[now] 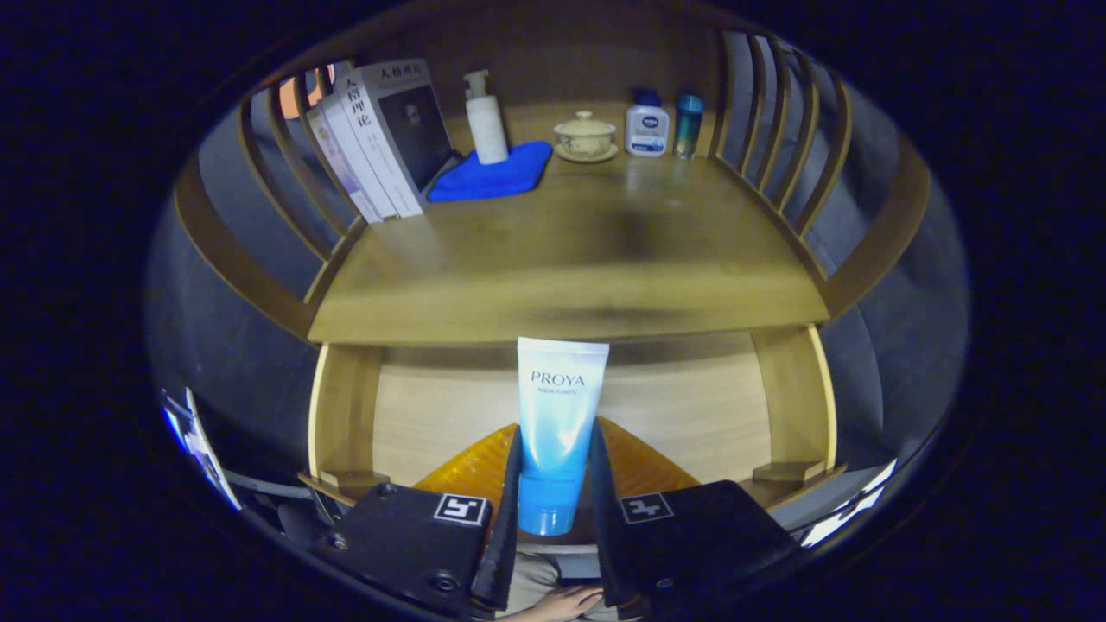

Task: Pull open the drawer, take out the items inside it, and place them on the countertop above the cabinet.

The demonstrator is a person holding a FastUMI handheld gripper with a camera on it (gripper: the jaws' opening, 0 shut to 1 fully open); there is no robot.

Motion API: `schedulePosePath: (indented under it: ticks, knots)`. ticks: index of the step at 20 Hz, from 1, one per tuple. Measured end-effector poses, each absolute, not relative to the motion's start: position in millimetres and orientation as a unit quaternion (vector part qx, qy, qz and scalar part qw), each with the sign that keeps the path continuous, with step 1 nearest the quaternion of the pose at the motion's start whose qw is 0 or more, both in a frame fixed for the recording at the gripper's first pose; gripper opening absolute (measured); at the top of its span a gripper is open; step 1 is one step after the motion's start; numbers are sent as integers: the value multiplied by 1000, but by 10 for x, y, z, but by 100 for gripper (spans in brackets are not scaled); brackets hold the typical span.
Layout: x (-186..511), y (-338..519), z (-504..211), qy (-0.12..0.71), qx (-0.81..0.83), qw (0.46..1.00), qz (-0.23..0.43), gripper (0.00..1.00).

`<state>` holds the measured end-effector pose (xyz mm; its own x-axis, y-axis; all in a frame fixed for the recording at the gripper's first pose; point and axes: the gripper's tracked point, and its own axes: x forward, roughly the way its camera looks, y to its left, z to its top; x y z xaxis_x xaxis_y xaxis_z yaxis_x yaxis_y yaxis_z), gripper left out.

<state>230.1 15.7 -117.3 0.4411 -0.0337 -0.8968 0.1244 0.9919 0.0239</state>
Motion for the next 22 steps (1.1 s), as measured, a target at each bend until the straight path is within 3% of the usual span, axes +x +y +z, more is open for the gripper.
schedulePosePath:
  ticks: [22]
  knots:
    - [3828, 20, -1009, 473, -4, 876, -92, 42]
